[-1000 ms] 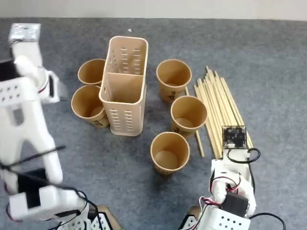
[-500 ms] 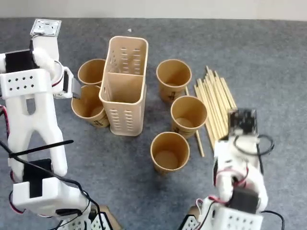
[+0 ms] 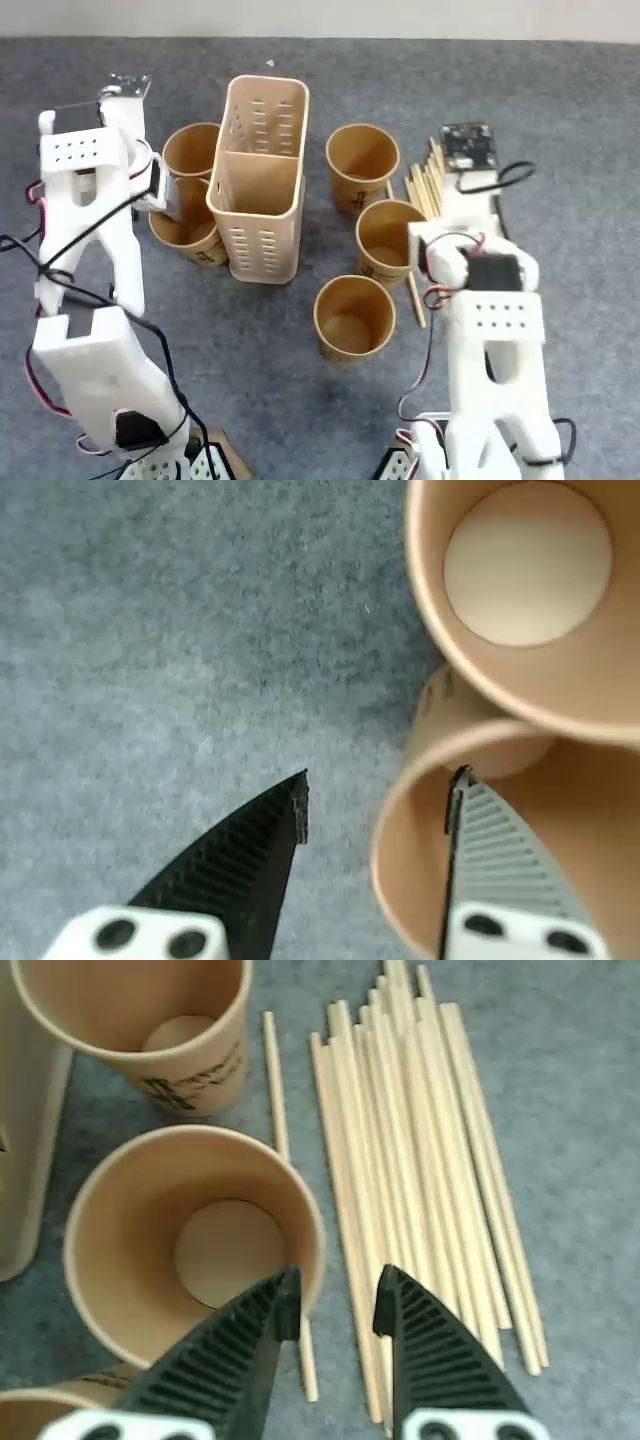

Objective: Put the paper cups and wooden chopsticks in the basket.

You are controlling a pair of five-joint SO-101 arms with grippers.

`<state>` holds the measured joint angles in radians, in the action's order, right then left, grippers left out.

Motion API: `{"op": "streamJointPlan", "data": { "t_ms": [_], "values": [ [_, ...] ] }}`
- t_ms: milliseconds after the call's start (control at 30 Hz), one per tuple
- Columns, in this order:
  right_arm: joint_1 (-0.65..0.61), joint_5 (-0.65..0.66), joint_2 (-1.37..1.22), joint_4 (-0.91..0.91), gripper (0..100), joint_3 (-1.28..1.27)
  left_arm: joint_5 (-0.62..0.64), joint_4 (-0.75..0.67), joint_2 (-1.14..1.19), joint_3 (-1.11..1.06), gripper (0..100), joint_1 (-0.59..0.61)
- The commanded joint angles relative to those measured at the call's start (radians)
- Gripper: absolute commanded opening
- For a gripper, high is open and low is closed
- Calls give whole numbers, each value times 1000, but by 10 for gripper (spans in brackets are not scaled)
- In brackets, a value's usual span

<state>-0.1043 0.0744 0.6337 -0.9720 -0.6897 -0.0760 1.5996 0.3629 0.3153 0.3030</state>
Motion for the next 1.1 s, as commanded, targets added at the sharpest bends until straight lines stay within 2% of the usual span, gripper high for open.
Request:
{"op": "streamJointPlan", "data": {
  "t_ms": [0, 100, 267, 400, 500, 667, 700, 833, 933, 1067],
  "values": [
    [-67, -28, -48, 30, 135, 47, 3, -55, 36, 36, 242, -12],
    [-74, -31, -117, 73, 135, 44, -43, -68, 105, 42, 242, -12],
    [-73, -32, -246, 140, 135, 45, -46, -95, 163, 44, 232, -7],
    [-38, -28, -294, 173, 125, 48, -97, -95, 162, 44, 150, -7],
    [-15, -26, -305, 180, 2, 47, -141, -87, 162, 44, 99, -5],
    [-13, -26, -306, 170, 4, 44, -150, -81, 162, 67, 0, 10],
    [-13, -26, -303, 157, 5, 45, -175, -57, 162, 81, 11, 12],
    [-12, -25, -297, 102, 5, 53, -206, 54, 162, 193, 4, 39],
    [-2, -23, -285, 38, 5, 113, -207, 157, 162, 377, 4, 101],
    [5, -11, -231, -102, 5, 282, -227, 175, 120, 516, 4, 211]
  ]
}}
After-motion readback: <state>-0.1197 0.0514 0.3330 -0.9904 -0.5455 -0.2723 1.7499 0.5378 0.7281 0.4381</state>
